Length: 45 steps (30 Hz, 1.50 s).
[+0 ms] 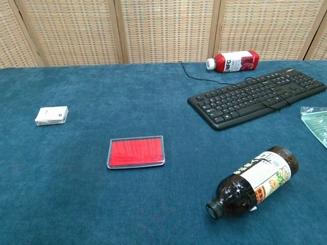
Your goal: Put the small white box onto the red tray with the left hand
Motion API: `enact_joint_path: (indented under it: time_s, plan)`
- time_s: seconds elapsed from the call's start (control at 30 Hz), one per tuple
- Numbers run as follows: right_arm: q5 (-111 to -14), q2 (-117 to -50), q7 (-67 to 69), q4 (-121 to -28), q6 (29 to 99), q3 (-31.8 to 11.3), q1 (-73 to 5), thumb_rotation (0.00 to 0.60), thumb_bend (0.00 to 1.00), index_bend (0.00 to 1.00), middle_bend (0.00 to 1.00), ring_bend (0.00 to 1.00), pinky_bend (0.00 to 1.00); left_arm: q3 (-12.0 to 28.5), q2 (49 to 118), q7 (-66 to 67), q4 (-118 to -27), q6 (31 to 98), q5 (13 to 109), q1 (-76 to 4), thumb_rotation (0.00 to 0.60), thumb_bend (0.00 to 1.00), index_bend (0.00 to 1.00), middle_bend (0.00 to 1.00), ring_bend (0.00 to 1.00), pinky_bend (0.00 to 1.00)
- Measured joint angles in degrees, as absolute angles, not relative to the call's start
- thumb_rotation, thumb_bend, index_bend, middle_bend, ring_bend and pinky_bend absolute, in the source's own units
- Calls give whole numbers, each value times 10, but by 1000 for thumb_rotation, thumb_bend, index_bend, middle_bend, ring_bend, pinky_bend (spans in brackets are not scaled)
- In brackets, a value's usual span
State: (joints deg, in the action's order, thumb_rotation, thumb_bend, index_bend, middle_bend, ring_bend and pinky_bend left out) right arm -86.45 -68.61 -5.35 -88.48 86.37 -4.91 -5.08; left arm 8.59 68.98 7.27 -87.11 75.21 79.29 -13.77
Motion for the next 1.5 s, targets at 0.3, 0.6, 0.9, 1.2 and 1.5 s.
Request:
enact_joint_path:
  time_s: [0.3,0.6,0.9,1.2,1.5]
  plan:
    - [-845,-687,-43,-877,843,-57,-60,600,0,81,0,0,58,139,694,103,-843,596,689,-241,600,268,220,0,0,0]
    - [-827,-689,-26,-859,819,-65,-71,600,0,81,0,0,58,159,747,184,-738,470,566,-343,600,271,230,0,0,0]
    - [-811,-692,-22,-850,800,-68,-79,600,0,81,0,0,58,145,839,246,-609,375,463,-422,600,273,230,0,0,0]
    - [-802,-692,-15,-846,794,-70,-81,600,0,81,0,0,58,119,886,258,-574,366,448,-449,600,276,250,0,0,0]
    - [-806,-686,-5,-851,795,-67,-80,600,0,82,0,0,58,104,903,264,-567,374,439,-455,600,293,356,0,0,0]
